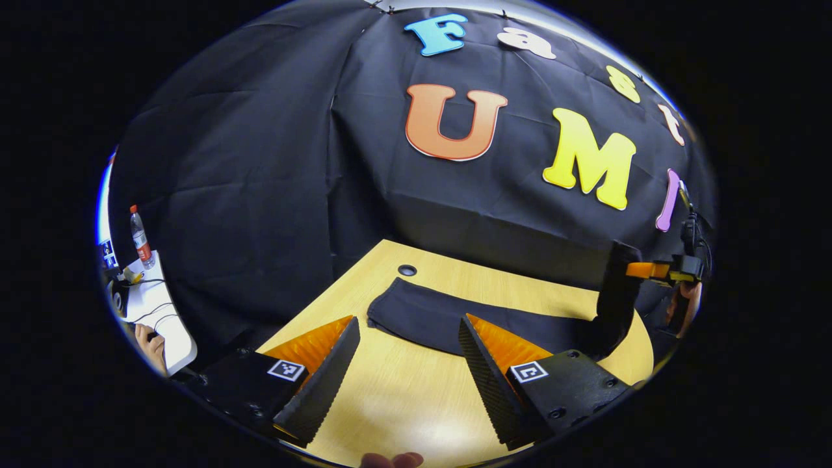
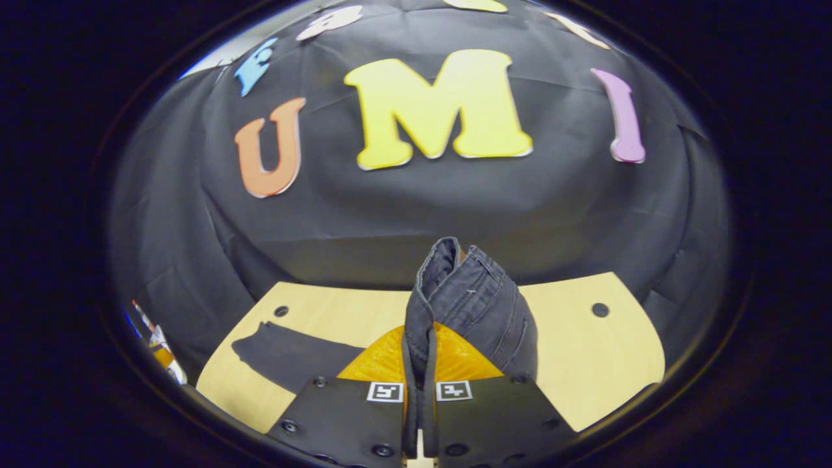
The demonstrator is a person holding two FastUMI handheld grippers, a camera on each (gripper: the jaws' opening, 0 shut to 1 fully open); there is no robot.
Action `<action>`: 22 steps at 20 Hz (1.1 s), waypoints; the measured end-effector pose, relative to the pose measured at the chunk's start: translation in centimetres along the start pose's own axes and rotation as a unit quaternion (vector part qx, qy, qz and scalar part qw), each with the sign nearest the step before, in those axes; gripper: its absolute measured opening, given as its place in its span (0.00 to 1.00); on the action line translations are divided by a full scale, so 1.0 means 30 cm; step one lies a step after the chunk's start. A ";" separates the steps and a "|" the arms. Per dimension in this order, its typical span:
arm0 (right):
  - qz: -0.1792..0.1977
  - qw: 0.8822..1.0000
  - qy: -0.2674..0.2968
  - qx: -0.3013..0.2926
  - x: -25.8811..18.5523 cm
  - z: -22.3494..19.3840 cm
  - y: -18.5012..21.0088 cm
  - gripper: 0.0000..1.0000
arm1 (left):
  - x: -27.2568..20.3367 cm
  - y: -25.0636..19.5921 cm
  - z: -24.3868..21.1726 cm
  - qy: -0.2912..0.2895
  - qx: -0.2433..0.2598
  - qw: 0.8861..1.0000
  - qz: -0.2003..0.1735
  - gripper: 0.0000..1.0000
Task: Grasp the waist and the cuffs of the jeans and fold them to make the two legs overlap; first hold the waist and fold one-third of the jeans toward the cuffs, then hold the cuffs and fold the remaining one-third in the same direction to finish folding.
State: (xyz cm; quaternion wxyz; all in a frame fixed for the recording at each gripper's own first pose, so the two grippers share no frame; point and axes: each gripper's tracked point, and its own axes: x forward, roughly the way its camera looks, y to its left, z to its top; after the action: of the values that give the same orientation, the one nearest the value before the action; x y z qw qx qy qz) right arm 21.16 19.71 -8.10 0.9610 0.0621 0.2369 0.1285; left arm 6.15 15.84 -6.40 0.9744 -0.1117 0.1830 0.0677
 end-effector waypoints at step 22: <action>0.037 0.991 0.079 -0.099 0.184 -0.394 0.374 0.66 | 0.020 0.182 0.001 0.002 -0.054 0.998 0.020 0.98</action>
State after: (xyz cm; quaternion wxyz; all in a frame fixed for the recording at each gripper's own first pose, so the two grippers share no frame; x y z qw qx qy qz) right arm 17.87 32.70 -18.92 0.9353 -0.0350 0.2958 0.1910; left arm 5.77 21.18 -7.66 0.9650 -0.1607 0.1831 0.0969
